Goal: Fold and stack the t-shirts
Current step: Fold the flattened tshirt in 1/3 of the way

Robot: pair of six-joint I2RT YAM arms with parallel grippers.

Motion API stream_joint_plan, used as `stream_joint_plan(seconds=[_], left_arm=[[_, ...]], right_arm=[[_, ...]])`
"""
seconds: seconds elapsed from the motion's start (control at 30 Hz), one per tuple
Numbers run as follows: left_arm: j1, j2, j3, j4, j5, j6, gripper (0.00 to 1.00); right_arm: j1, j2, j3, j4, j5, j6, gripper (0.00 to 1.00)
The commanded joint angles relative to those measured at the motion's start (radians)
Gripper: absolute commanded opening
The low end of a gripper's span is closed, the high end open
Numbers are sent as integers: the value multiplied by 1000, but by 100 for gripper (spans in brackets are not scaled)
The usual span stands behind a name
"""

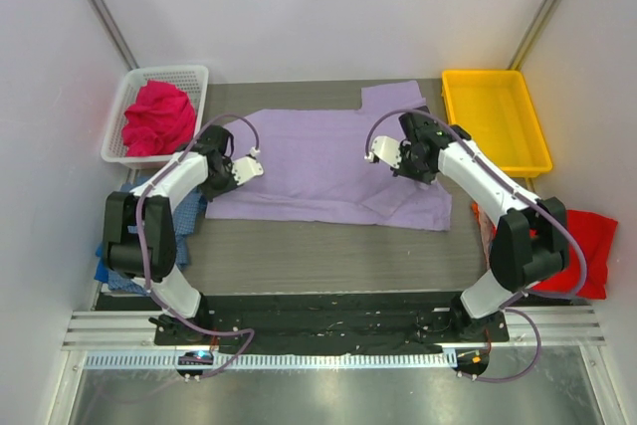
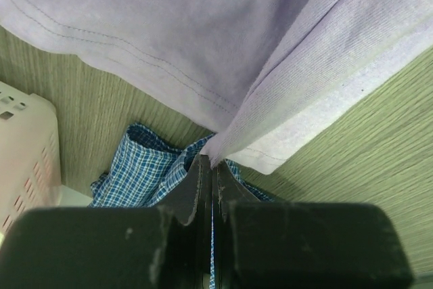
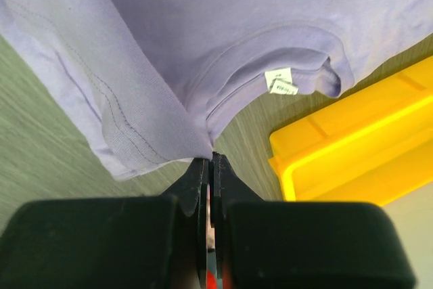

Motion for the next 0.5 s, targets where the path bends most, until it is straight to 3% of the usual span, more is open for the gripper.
stream_joint_plan(seconds=[0.0, 0.47], left_arm=[[9, 12, 23, 9, 7, 15, 0], [9, 55, 56, 0, -1, 18, 0]], right_arm=[[-2, 47, 88, 15, -12, -7, 1], [-25, 234, 294, 21, 12, -2, 1]])
